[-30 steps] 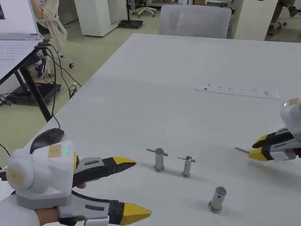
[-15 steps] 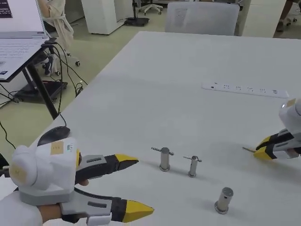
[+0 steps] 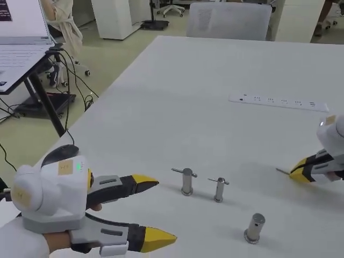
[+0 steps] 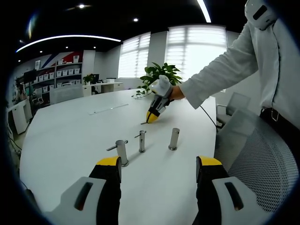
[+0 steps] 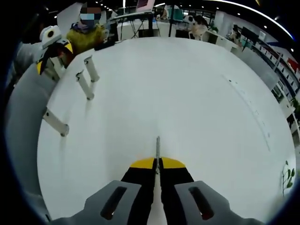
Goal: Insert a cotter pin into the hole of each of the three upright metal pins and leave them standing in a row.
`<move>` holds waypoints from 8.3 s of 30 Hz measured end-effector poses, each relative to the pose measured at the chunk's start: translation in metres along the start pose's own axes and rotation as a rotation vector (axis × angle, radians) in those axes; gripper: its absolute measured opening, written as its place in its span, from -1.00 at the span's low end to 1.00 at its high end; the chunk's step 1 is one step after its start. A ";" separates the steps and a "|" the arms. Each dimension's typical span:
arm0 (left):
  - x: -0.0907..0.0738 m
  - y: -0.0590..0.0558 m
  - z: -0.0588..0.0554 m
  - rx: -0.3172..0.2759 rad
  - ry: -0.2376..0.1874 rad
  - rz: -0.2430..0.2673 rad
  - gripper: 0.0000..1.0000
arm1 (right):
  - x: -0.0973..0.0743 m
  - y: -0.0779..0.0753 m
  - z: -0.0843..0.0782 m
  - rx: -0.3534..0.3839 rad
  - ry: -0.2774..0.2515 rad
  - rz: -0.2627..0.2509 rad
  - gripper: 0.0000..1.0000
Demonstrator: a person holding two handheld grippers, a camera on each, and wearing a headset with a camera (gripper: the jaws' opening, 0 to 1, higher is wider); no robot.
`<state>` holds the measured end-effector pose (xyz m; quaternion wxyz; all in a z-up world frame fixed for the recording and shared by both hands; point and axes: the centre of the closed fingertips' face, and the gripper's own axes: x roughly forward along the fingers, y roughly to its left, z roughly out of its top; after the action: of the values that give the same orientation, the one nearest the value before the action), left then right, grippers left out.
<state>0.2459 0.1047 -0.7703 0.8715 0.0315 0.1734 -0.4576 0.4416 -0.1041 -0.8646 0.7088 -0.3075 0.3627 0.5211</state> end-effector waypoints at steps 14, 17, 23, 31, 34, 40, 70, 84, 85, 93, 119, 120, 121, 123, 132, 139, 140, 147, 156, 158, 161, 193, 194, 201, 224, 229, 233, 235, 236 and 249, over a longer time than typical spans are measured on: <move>0.003 -0.002 0.003 0.008 -0.006 -0.010 0.27 | -0.013 0.011 0.010 -0.033 -0.014 0.007 -0.95; 0.005 -0.004 0.005 0.013 -0.009 -0.017 0.27 | -0.017 0.016 0.013 -0.041 -0.022 0.010 -0.95; 0.008 -0.007 0.010 0.028 -0.016 -0.029 0.26 | -0.029 0.027 0.021 -0.053 -0.038 0.014 -0.96; 0.013 -0.010 0.016 0.041 -0.023 -0.048 0.25 | -0.050 0.046 0.036 -0.093 -0.056 0.026 -0.96; 0.016 -0.012 0.018 0.047 -0.028 -0.055 0.24 | -0.056 0.052 0.041 -0.103 -0.059 0.031 -0.96; 0.021 -0.015 0.023 0.058 -0.035 -0.070 0.22 | -0.066 0.069 0.053 -0.133 -0.062 0.056 -0.96; 0.047 -0.031 0.050 0.096 -0.072 -0.131 -0.05 | -0.084 0.170 0.110 -0.327 -0.048 0.230 -0.96; 0.058 -0.042 0.059 0.122 -0.073 -0.170 -0.33 | -0.078 0.194 0.120 -0.417 -0.003 0.278 -0.96; 0.059 -0.043 0.060 0.124 -0.073 -0.173 -0.36 | -0.078 0.195 0.120 -0.423 0.000 0.279 -0.96; 0.061 -0.049 0.058 0.120 -0.060 -0.195 -0.52 | -0.073 0.203 0.117 -0.454 0.022 0.293 -0.96; 0.066 -0.057 0.046 0.111 -0.002 -0.228 -0.97 | -0.069 0.216 0.113 -0.521 0.062 0.322 -0.96; 0.067 -0.058 0.046 0.107 -0.002 -0.231 -0.97 | -0.069 0.217 0.113 -0.528 0.065 0.322 -0.96; 0.067 -0.058 0.046 0.105 -0.002 -0.233 -0.97 | -0.069 0.217 0.113 -0.534 0.067 0.324 -0.96; 0.067 -0.058 0.045 0.107 0.002 -0.233 -0.97 | -0.069 0.218 0.114 -0.534 0.064 0.325 -0.96; 0.065 -0.059 0.045 0.127 -0.001 -0.237 -0.98 | -0.069 0.220 0.115 -0.537 0.059 0.327 -0.95; 0.064 -0.059 0.047 0.119 -0.013 -0.245 -0.99 | -0.070 0.220 0.116 -0.523 0.044 0.342 -0.93; 0.064 -0.059 0.047 0.118 -0.013 -0.246 -0.99 | -0.071 0.220 0.116 -0.524 0.044 0.344 -0.92; 0.062 -0.059 0.049 0.125 -0.018 -0.251 -1.00 | -0.072 0.218 0.107 -0.508 0.059 0.362 -0.79; 0.058 -0.067 0.049 0.150 -0.026 -0.295 -1.00 | -0.076 0.222 0.099 -0.444 0.050 0.456 -0.70; 0.057 -0.071 0.050 0.159 -0.028 -0.315 -1.00 | -0.076 0.224 0.097 -0.420 0.048 0.490 -0.69; 0.056 -0.074 0.048 0.188 -0.023 -0.332 -1.00 | -0.078 0.227 0.095 -0.401 0.041 0.541 -0.69; 0.050 -0.102 0.047 0.279 -0.019 -0.455 -1.00 | -0.093 0.255 0.086 -0.271 0.057 0.885 -0.80; 0.050 -0.102 0.047 0.282 -0.019 -0.458 -1.00 | -0.093 0.256 0.086 -0.270 0.059 0.887 -0.80; 0.051 -0.104 0.045 0.288 -0.006 -0.464 -0.99 | -0.093 0.257 0.086 -0.264 0.077 0.894 -0.85; 0.059 -0.084 0.037 0.194 0.031 -0.381 -0.99 | -0.084 0.243 0.095 -0.489 0.037 0.581 -0.90; 0.060 -0.081 0.039 0.184 0.023 -0.360 -1.00 | -0.083 0.239 0.096 -0.497 0.031 0.534 -0.90; 0.059 -0.082 0.041 0.191 0.010 -0.362 -1.00 | -0.082 0.238 0.097 -0.490 0.021 0.523 -0.89; 0.059 -0.082 0.040 0.189 0.011 -0.364 -1.00 | -0.082 0.238 0.096 -0.484 0.018 0.522 -0.89; 0.058 -0.082 0.040 0.191 0.010 -0.364 -1.00 | -0.082 0.238 0.096 -0.481 0.017 0.522 -0.89; 0.059 -0.083 0.042 0.183 -0.004 -0.370 -1.00 | -0.080 0.238 0.096 -0.456 0.000 0.515 -0.90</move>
<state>0.2206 0.0015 -0.7418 0.7663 0.0773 0.1320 -0.6240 0.2154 -0.0034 -0.7596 0.4668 -0.3563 0.3028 0.7506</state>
